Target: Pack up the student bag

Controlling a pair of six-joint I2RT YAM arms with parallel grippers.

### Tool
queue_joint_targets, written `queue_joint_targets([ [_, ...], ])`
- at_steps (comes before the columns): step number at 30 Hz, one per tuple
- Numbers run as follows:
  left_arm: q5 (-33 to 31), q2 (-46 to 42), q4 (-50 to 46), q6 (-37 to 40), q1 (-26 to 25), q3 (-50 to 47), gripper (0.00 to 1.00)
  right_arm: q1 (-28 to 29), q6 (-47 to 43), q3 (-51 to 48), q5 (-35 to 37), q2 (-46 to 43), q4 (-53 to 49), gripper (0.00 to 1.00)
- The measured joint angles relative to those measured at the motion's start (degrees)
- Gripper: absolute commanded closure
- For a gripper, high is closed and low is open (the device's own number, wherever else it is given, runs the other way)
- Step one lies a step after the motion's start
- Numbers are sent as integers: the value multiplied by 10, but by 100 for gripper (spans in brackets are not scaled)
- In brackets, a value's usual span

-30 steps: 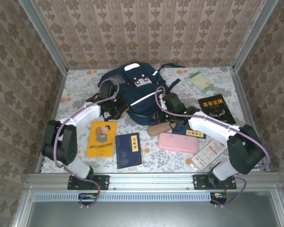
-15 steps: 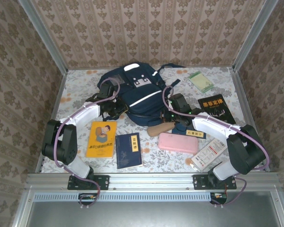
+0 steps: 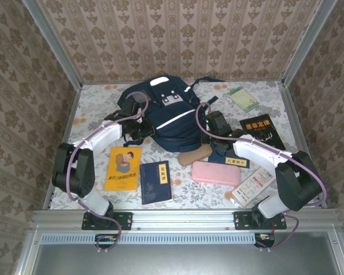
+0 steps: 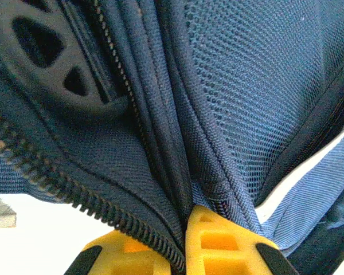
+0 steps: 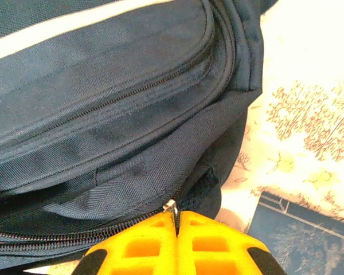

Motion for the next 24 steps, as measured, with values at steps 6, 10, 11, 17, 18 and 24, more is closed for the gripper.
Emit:
queue_joint_targets([
  [6,-19,46,-53,50,5,70,87,13,-16,12,-11,-3,-10,100],
  [10,-55,75,-85,79,21,117,64,64,-11,34,-9,-1,-31,100],
  [11,-64,82,-92,84,29,128,58,83,-2,43,-7,1,-33,100],
  [17,-76,83,-109,61,84,146,45,147,76,98,-5,44,-35,100],
  [18,-73,77,-111,48,88,143,44,152,92,108,-4,56,-35,100],
  [24,-17,-9,-104,-69,86,58,41,168,150,136,5,96,-24,100],
])
